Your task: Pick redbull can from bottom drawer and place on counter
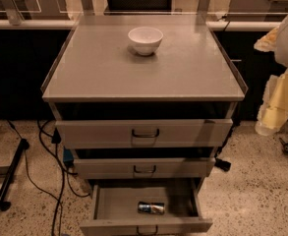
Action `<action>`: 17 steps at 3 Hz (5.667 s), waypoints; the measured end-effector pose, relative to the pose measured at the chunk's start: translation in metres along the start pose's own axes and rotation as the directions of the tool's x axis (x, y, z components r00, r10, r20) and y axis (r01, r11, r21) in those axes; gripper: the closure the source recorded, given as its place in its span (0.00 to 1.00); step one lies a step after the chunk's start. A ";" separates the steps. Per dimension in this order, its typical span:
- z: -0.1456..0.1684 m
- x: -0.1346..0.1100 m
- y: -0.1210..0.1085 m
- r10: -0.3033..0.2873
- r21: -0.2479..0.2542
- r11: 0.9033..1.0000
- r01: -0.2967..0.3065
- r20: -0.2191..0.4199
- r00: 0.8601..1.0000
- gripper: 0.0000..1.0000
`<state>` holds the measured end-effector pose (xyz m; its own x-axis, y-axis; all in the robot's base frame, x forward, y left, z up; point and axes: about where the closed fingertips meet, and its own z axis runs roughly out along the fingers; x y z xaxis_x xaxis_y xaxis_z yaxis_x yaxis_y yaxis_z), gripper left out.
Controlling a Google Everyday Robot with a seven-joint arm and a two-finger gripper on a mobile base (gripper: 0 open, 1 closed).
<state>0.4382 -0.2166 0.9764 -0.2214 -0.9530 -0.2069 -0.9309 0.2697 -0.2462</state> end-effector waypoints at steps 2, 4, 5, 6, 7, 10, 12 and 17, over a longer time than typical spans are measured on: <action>0.000 0.000 0.000 0.000 0.000 1.000 0.000 0.000 1.000 0.09; 0.036 -0.014 0.031 0.023 -0.020 1.000 -0.022 0.066 0.998 0.63; 0.079 -0.018 0.057 0.071 -0.068 0.996 -0.062 0.130 0.989 0.86; 0.132 -0.025 0.086 0.127 -0.133 0.986 -0.099 0.216 0.968 1.00; 0.197 -0.036 0.124 0.222 -0.244 0.958 -0.154 0.283 0.933 1.00; 0.263 -0.023 0.131 0.109 -0.163 0.985 -0.062 0.297 0.949 1.00; 0.397 0.002 0.131 0.173 -0.146 0.981 -0.124 0.401 0.900 1.00; 0.608 0.017 0.159 0.208 -0.259 0.962 -0.091 0.472 0.857 1.00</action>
Offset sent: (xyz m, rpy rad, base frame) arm 0.0000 0.0000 0.0000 0.0000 0.0000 0.0000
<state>0.4633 -0.1065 0.3579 -0.2459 -0.6949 -0.6757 -0.9504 0.3100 0.0270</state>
